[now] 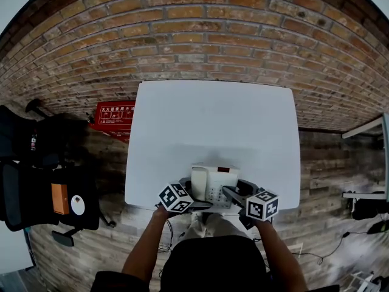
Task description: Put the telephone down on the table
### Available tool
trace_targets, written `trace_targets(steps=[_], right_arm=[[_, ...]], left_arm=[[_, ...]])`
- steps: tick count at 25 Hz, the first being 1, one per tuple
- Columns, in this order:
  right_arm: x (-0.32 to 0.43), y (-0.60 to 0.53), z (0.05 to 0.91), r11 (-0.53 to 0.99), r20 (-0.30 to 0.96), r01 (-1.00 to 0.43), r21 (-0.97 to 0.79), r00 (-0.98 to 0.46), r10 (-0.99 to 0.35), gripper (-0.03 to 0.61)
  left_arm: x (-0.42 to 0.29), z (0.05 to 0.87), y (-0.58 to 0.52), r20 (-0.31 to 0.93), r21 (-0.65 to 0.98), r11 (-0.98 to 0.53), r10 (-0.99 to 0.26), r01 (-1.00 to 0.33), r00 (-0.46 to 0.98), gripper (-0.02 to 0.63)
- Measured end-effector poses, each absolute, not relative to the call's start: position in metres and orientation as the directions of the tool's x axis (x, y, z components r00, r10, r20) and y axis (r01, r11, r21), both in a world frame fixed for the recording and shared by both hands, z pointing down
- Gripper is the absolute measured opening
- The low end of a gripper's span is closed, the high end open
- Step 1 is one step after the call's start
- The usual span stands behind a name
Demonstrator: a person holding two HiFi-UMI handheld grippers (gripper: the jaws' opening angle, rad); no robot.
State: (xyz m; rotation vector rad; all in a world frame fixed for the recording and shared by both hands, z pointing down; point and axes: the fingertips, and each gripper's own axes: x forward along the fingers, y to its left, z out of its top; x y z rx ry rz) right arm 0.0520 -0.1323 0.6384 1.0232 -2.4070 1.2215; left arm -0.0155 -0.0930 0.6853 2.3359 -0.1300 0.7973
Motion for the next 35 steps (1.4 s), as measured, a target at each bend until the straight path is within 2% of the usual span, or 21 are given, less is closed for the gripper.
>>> trace_targets(steps=[11,27,35], right_arm=[[0.052,-0.137,0.645,0.369,0.508,-0.687,-0.626,-0.718,-0.475,0.241],[0.057,-0.137,0.651,0.345,0.511,-0.680,-0.647,-0.722,-0.466,0.239],[0.056,-0.137,0.650,0.350,0.508,-0.684,-0.640,-0.719,-0.475,0.233]], left_arm=[[-0.016,0.689,-0.096,0.559,0.600,-0.746,0.133,-0.289,0.818,0.472],[-0.013,0.690,-0.100,0.565,0.571,-0.752,0.068,-0.330,0.822,0.482],[-0.019,0.687,-0.104,0.577,0.541,-0.742,-0.016,-0.396,0.817,0.486]])
